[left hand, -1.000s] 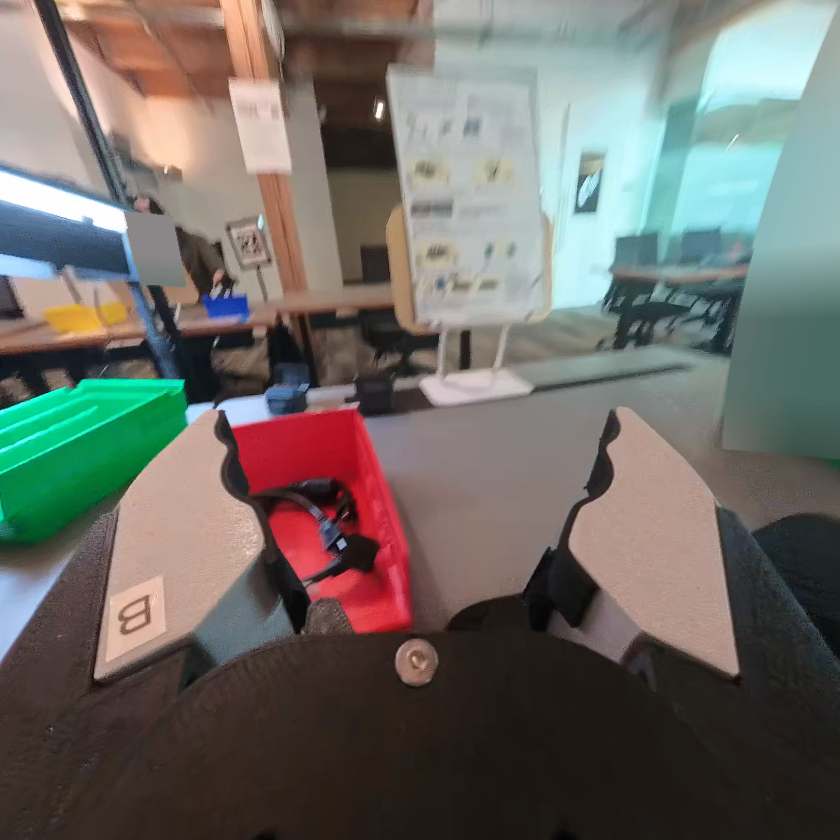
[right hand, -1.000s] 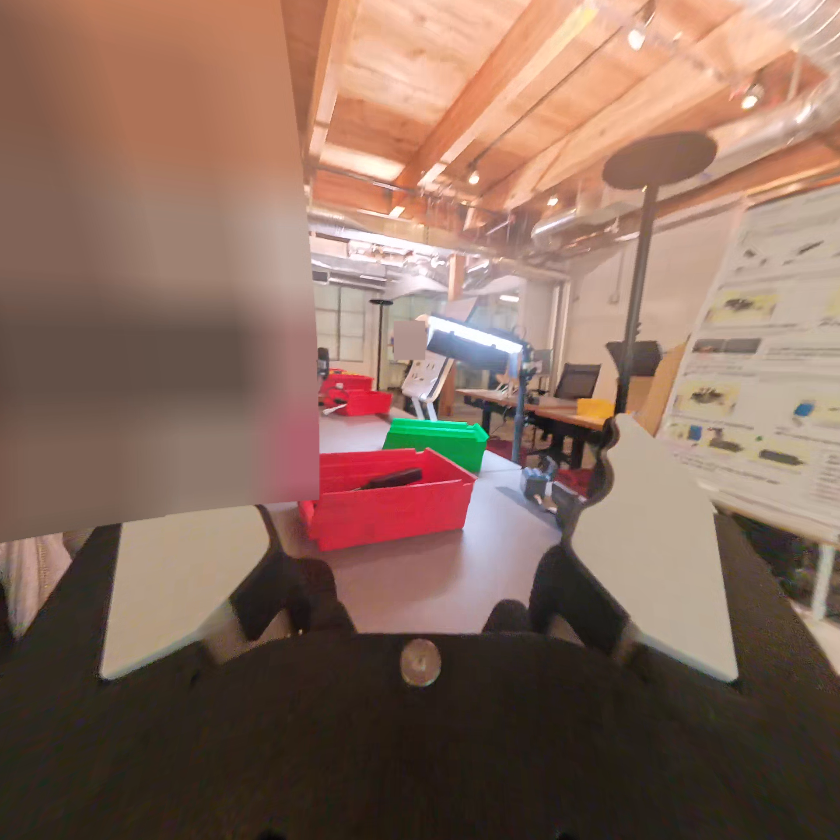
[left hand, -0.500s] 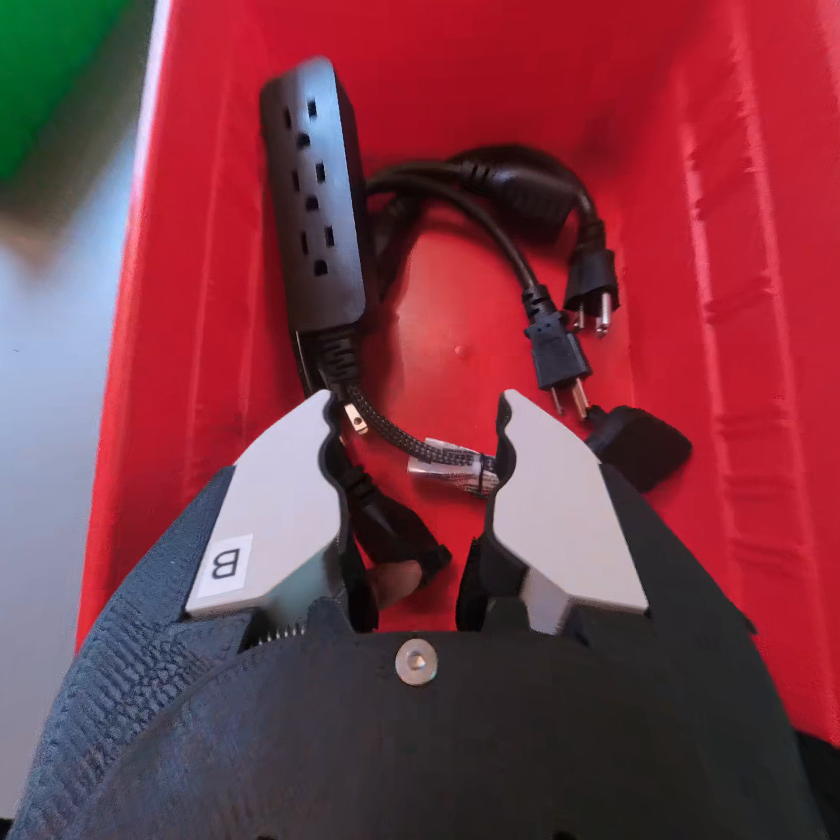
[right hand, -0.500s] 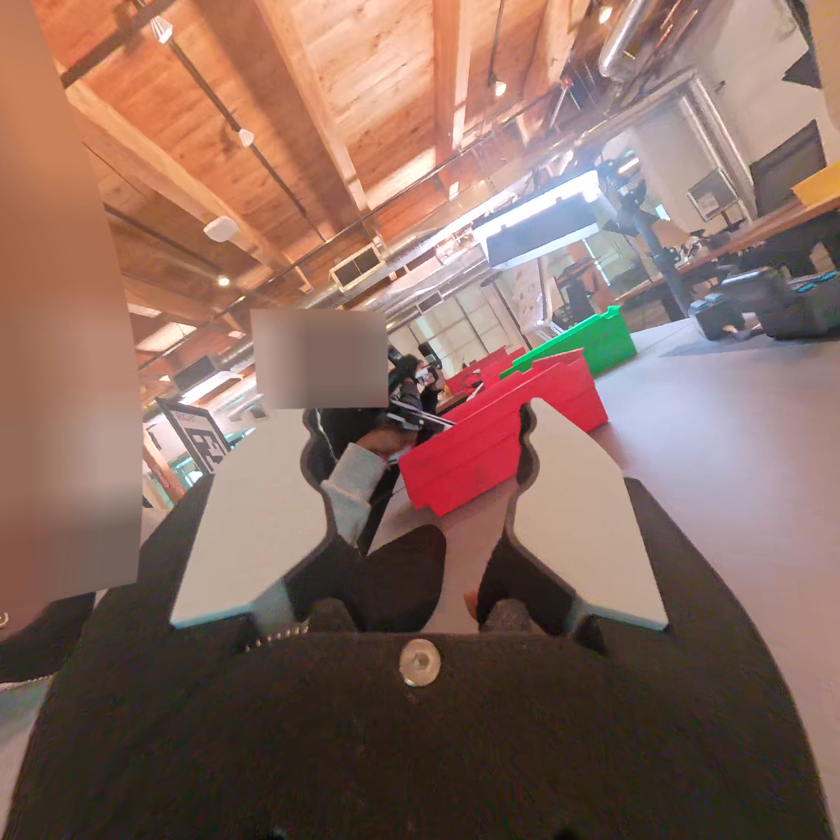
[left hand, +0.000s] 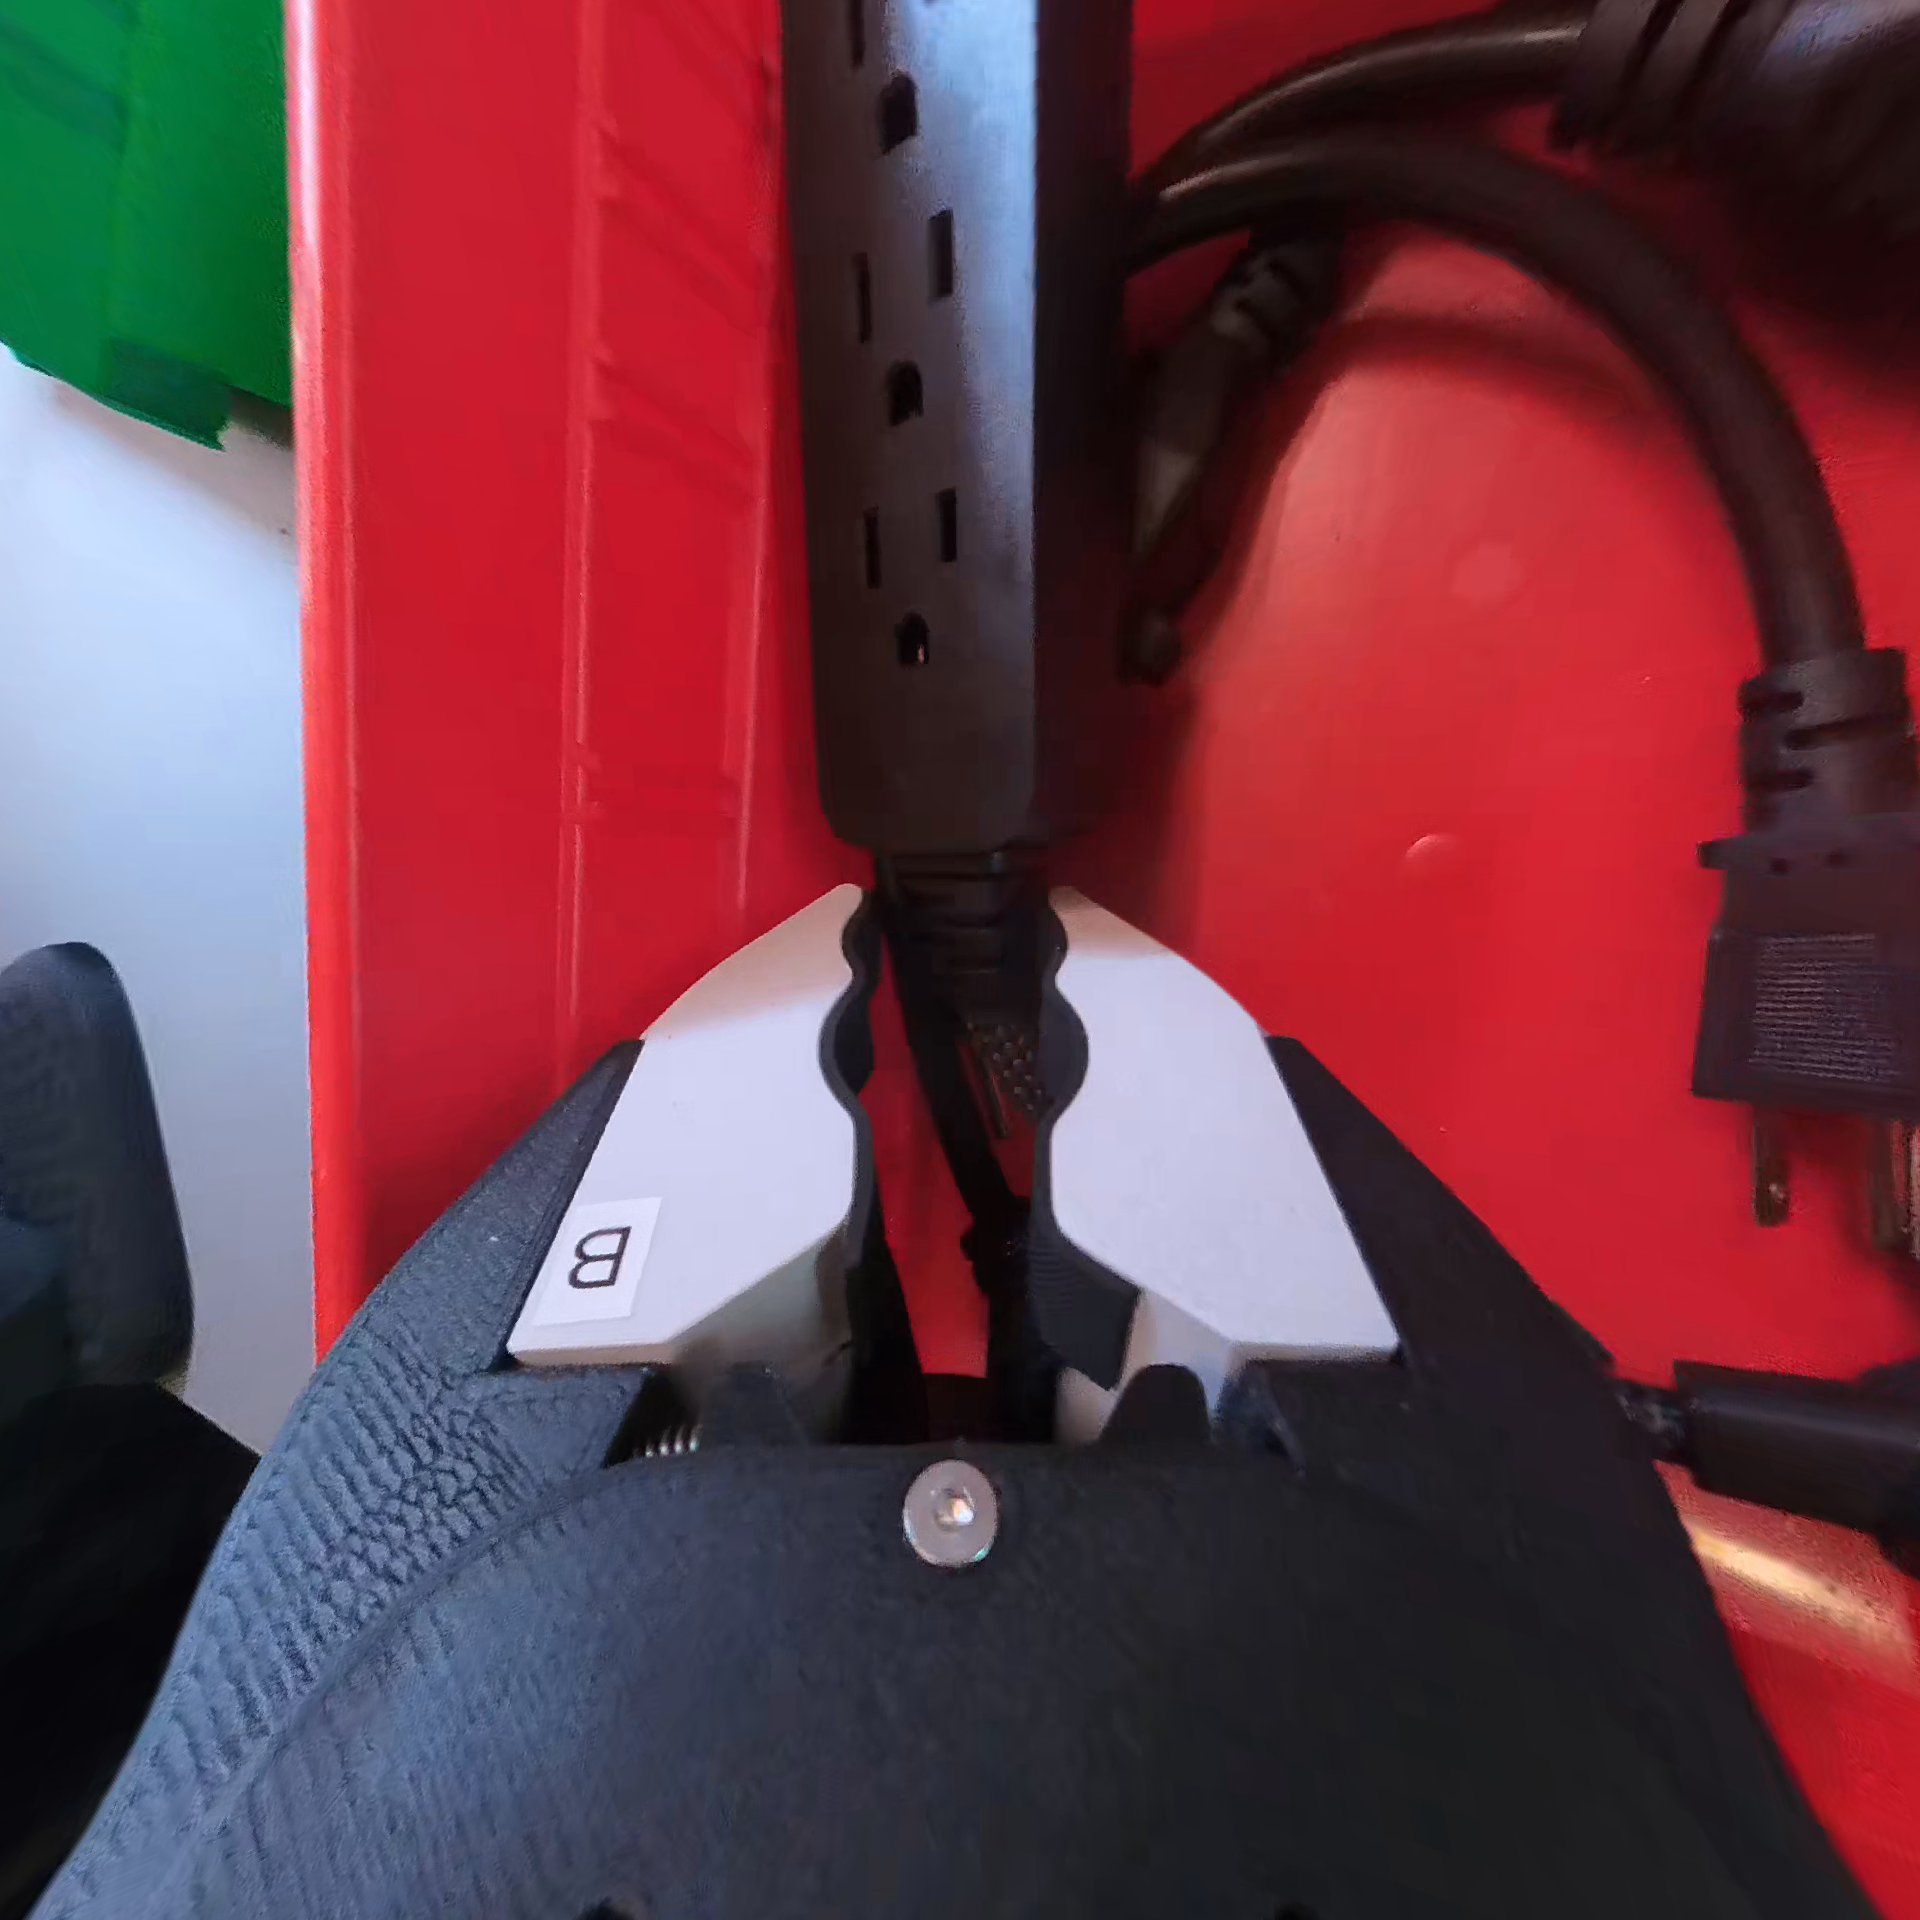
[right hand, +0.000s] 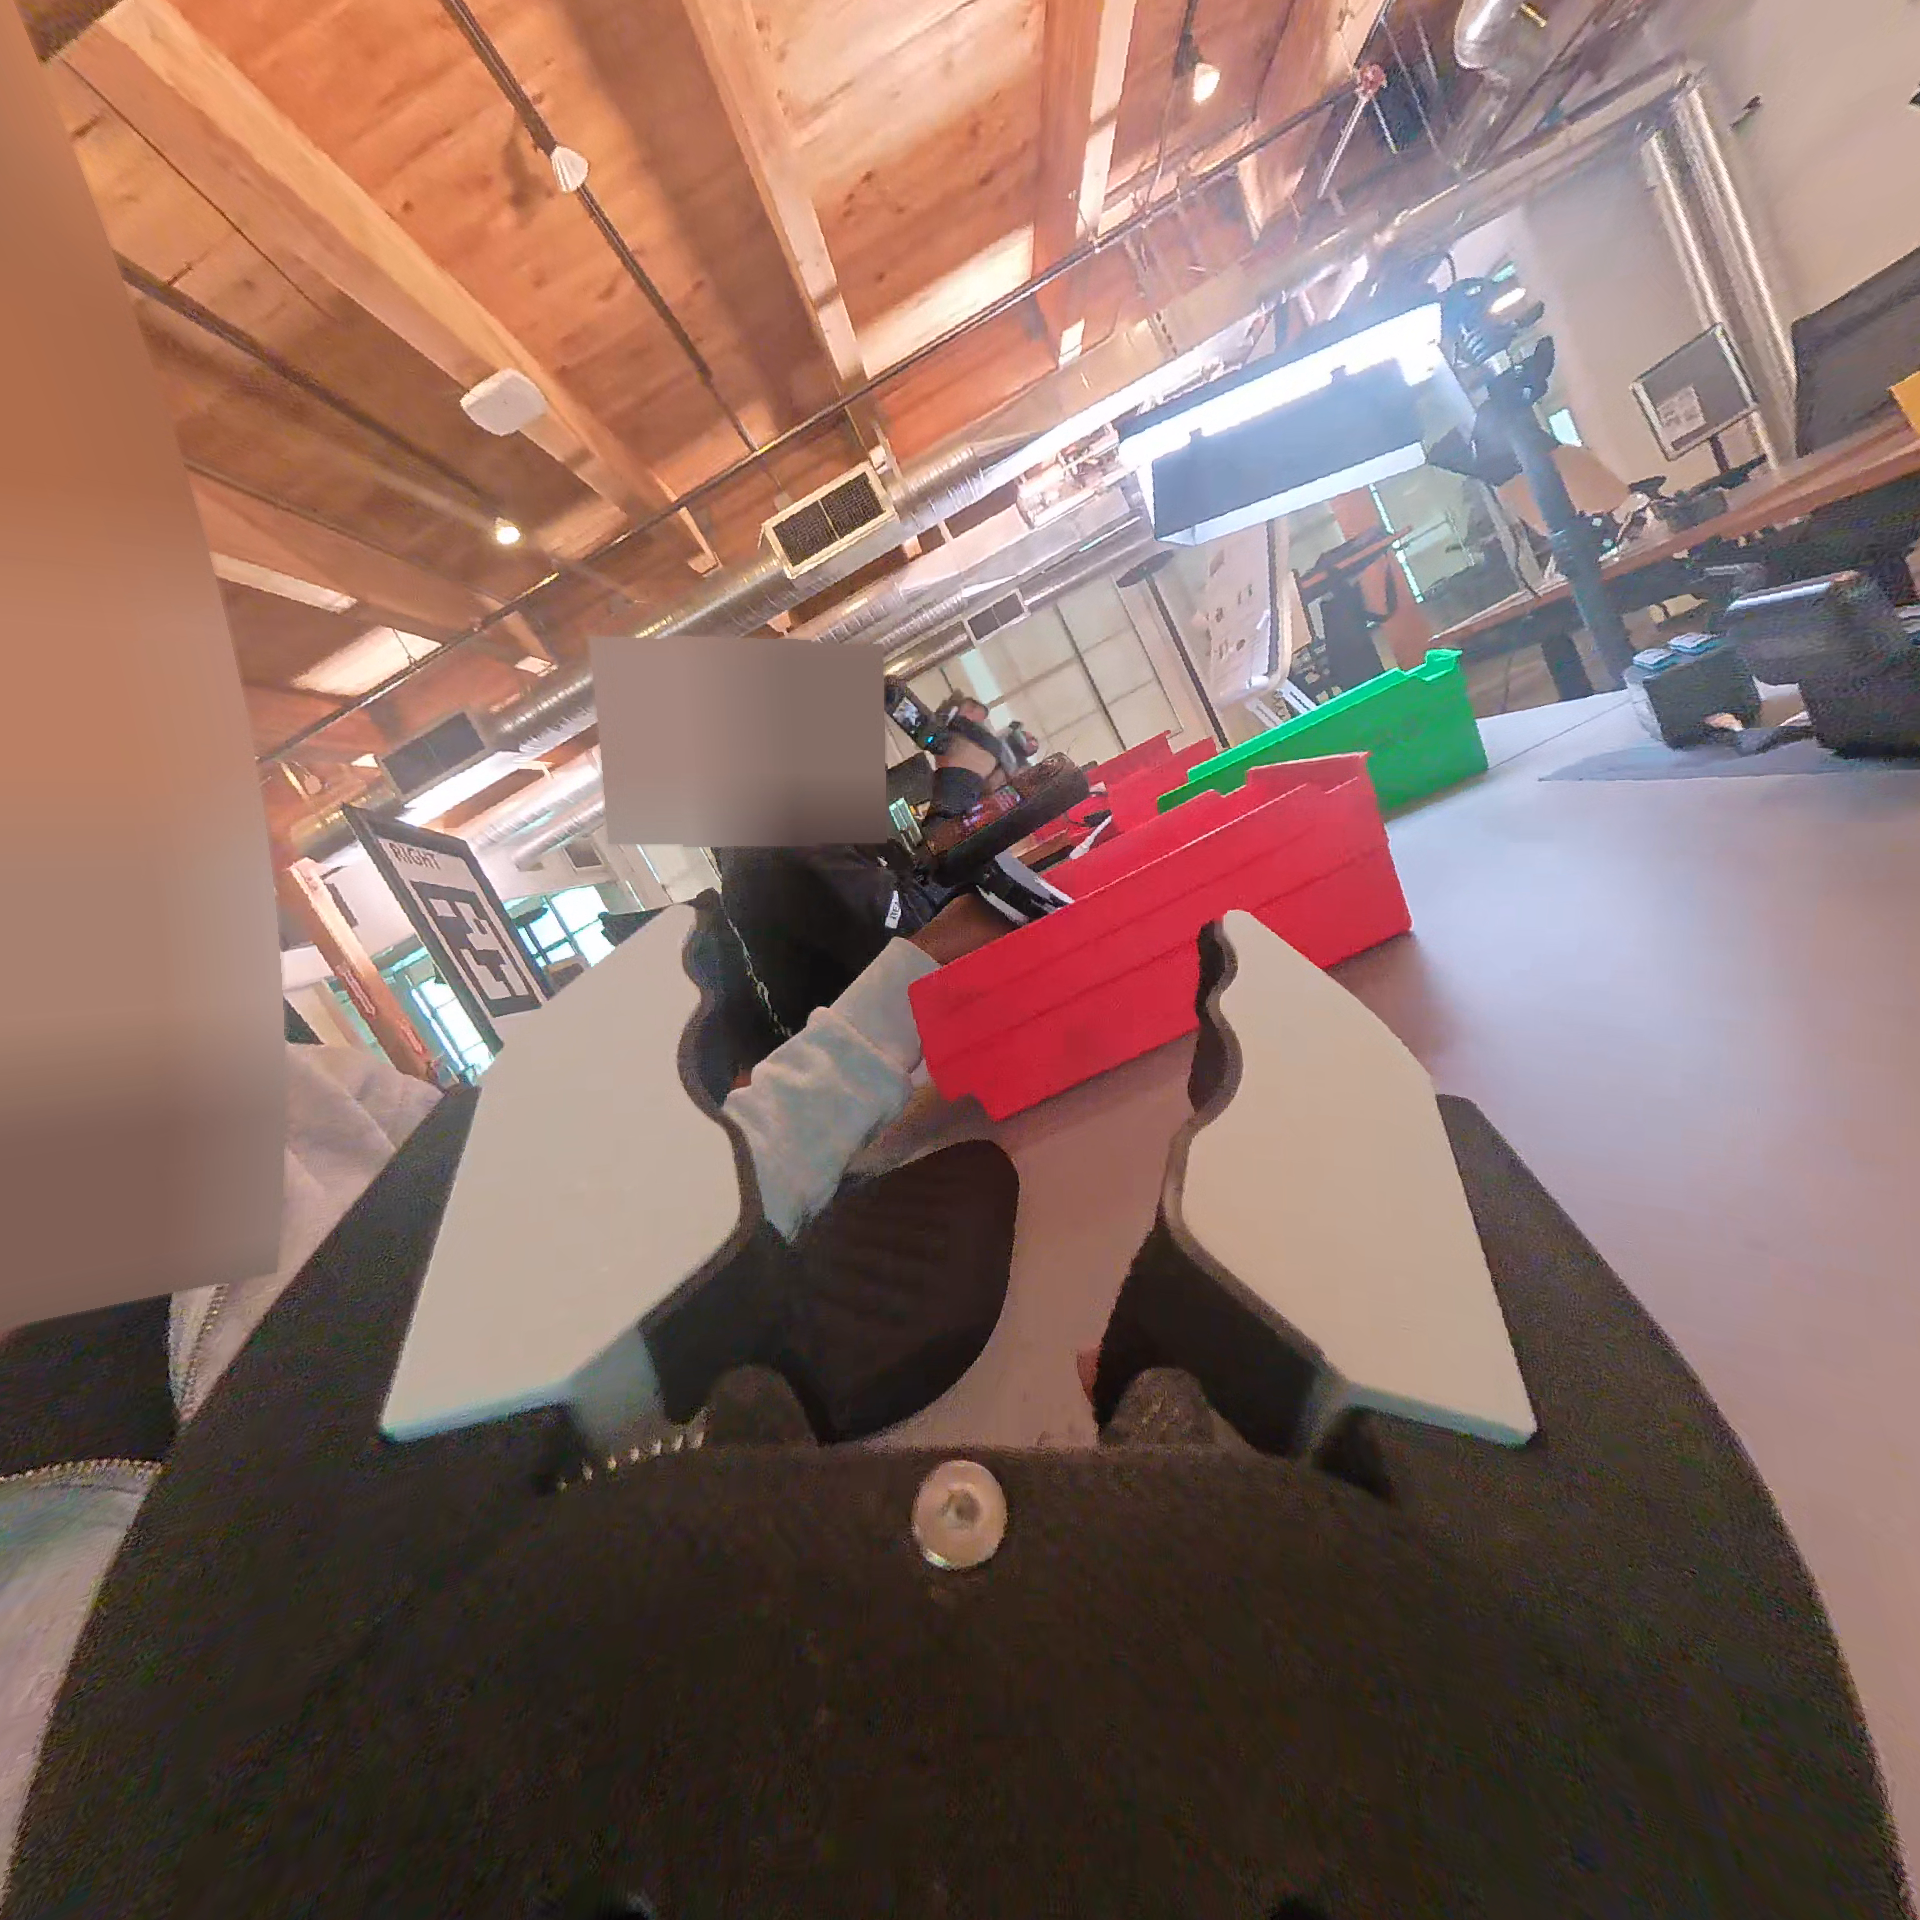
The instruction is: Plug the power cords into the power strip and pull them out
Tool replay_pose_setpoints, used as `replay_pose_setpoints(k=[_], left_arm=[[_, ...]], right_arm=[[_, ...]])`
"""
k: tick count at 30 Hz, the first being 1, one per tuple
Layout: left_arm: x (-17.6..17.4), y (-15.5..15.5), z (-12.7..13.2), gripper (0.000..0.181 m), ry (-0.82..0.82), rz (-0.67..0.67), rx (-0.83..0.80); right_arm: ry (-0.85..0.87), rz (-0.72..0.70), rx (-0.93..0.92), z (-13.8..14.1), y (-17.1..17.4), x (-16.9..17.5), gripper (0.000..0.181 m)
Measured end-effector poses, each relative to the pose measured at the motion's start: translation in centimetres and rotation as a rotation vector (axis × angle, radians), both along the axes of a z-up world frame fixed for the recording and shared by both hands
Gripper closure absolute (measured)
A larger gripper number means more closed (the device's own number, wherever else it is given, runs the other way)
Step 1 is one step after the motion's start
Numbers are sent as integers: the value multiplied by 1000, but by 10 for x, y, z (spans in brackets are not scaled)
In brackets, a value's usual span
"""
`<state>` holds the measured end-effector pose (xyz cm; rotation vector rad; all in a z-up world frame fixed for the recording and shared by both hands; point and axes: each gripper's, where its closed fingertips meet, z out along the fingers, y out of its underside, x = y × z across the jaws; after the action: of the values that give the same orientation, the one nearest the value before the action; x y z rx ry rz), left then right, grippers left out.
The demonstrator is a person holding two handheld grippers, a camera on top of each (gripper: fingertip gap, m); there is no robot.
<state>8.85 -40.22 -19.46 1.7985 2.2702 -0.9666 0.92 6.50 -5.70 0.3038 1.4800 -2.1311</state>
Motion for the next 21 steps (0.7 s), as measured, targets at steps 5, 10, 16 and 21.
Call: replay_pose_setpoints(k=[5,10,16,21], left_arm=[[-7,3,21,158,106,-76,-150],[-20,11,85,160,291,-167,-367],[-29,25,202,162,597,-210,-529],[-40,51,306,162,827,-264,-605]], right_arm=[[2,-2,16,-3,-1,0,94],[11,-12,22,-4,-1,-1,95],[38,-16,46,-7,-3,1,95],[52,-28,73,-10,-5,0,97]])
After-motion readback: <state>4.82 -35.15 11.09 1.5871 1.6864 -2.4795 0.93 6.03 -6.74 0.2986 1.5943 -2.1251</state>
